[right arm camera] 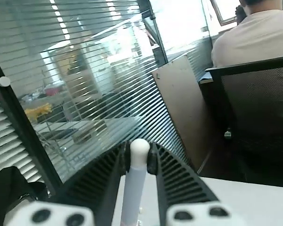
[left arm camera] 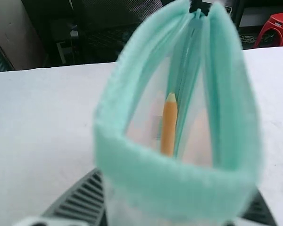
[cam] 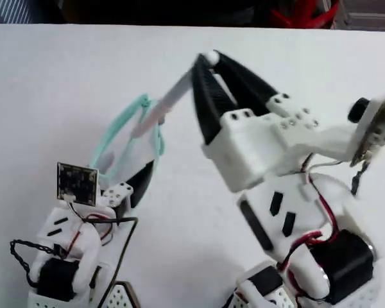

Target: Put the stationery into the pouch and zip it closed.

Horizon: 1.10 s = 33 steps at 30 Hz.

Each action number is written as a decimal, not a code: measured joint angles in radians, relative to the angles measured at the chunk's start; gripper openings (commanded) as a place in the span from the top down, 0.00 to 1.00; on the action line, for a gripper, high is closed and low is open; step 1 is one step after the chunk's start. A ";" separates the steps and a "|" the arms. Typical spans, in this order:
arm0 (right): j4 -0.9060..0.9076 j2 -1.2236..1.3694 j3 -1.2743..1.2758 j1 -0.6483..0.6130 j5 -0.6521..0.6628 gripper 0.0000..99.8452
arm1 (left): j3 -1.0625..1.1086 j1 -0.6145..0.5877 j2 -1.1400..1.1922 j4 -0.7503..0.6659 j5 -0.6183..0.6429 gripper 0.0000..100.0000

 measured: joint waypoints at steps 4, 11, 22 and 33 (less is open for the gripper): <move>-0.077 0.115 0.002 -0.037 0.068 0.98 | 0.000 0.000 0.000 0.000 0.000 0.71; -0.011 0.201 0.002 -0.109 0.106 0.98 | 0.000 0.000 0.000 0.000 0.000 0.71; 0.153 0.399 0.002 -0.232 0.270 0.98 | 0.000 0.000 0.000 0.000 0.000 0.71; 0.238 0.540 -0.018 -0.230 0.285 0.98 | 0.000 0.000 0.000 0.000 0.000 0.71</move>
